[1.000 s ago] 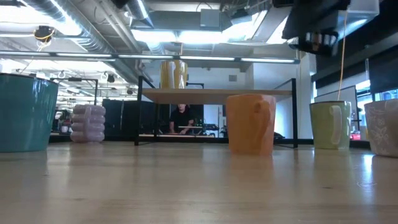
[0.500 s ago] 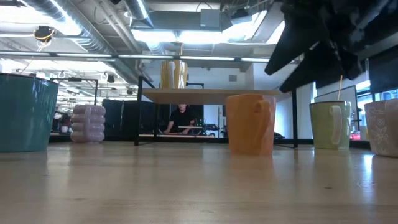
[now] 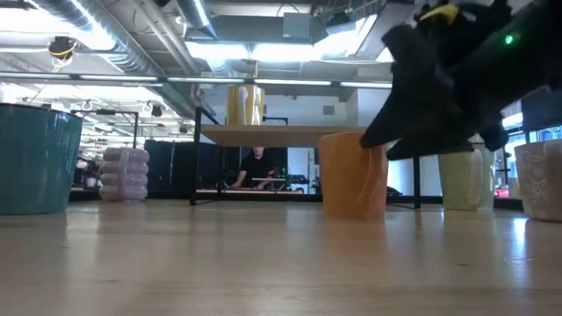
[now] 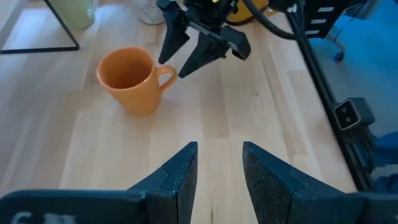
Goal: Place coffee mugs
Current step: Put the orange mug on the shelf
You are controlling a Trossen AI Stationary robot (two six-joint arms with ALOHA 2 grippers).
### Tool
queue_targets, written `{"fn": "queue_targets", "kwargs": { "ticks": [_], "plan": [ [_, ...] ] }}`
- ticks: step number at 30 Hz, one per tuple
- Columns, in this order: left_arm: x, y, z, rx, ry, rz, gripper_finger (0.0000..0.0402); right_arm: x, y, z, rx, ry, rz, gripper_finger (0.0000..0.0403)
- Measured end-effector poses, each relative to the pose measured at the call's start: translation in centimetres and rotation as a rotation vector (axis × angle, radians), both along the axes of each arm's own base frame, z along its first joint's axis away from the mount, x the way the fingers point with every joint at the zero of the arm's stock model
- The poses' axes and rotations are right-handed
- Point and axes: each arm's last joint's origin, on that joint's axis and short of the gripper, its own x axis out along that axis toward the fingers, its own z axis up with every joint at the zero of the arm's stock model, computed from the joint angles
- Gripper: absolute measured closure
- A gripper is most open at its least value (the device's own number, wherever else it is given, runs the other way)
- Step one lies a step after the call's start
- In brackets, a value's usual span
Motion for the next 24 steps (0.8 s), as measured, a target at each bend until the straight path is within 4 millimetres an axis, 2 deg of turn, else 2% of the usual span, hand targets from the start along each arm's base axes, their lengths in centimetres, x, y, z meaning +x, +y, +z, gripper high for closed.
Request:
{"fn": "queue_targets", "kwargs": {
  "ticks": [5, 12, 24],
  "plan": [
    [-0.1, 0.2, -0.1, 0.011, 0.017, 0.007, 0.0280, 0.4, -0.6, -1.2, -0.002, 0.026, -0.030, 0.0184],
    [-0.1, 0.2, -0.2, 0.015, 0.026, 0.007, 0.0280, 0.5, -0.6, -1.3, -0.039, -0.004, -0.042, 0.0210],
    [-0.1, 0.2, -0.2, 0.014, 0.026, 0.006, 0.0280, 1.2, -1.9, -1.3, -0.060, 0.054, -0.049, 0.0353]
  ]
}}
